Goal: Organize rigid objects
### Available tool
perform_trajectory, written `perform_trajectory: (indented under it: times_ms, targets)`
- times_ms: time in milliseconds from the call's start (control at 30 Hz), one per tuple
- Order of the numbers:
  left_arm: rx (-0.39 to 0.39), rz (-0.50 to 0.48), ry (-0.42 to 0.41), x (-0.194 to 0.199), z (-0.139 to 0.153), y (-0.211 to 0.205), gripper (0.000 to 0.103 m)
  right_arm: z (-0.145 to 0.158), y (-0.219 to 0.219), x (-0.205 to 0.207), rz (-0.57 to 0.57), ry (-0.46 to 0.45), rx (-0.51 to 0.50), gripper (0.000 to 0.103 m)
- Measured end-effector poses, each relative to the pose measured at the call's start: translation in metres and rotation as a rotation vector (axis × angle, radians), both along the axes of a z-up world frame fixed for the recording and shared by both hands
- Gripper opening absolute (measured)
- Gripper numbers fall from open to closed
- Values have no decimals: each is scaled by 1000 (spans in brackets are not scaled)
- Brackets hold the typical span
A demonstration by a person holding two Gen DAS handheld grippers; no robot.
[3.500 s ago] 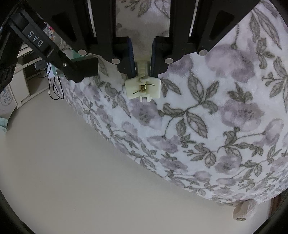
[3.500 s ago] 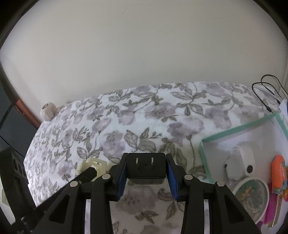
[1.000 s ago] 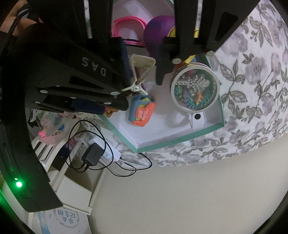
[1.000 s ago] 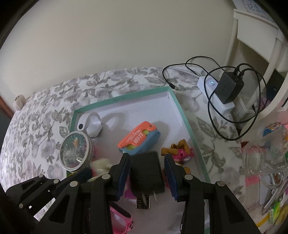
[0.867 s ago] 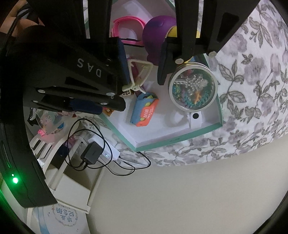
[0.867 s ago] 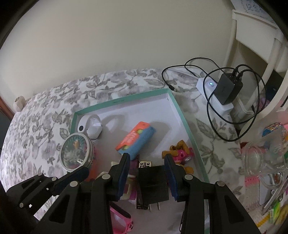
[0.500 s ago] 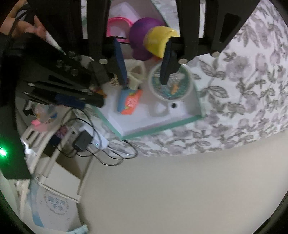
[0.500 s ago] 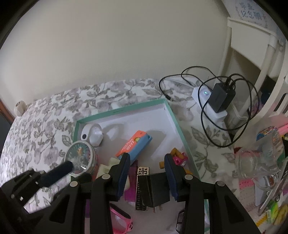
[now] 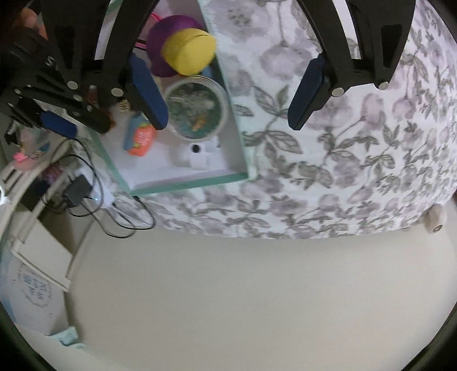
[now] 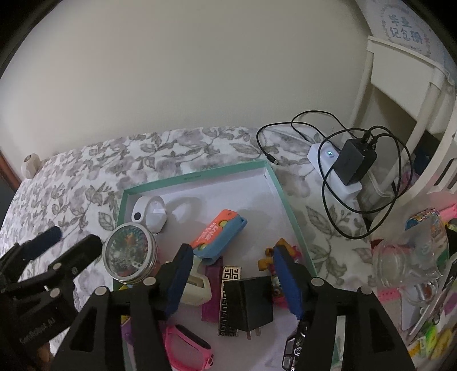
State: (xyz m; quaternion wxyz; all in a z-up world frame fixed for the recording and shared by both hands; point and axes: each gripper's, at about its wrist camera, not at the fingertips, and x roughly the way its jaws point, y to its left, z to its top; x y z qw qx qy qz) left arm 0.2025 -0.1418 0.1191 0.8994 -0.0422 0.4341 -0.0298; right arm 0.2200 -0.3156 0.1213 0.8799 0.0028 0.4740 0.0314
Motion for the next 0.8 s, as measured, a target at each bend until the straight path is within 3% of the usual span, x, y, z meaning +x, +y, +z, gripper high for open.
perform_trajectory:
  times_ms: [67,167,400,800]
  targets:
    - [8,21,5,1,-3,4,89,-1,1,1,4,-3,-4,77]
    - [15,58,11,4,-6,11,94,-3,3,1,18,-4,-5,80]
    - [28,122,24,8,-13,25,103,-6,7,2,32,-7,-2,102]
    - [50,174,32,4,-5,46,103,-1,20,-7,44,-9,-10,103]
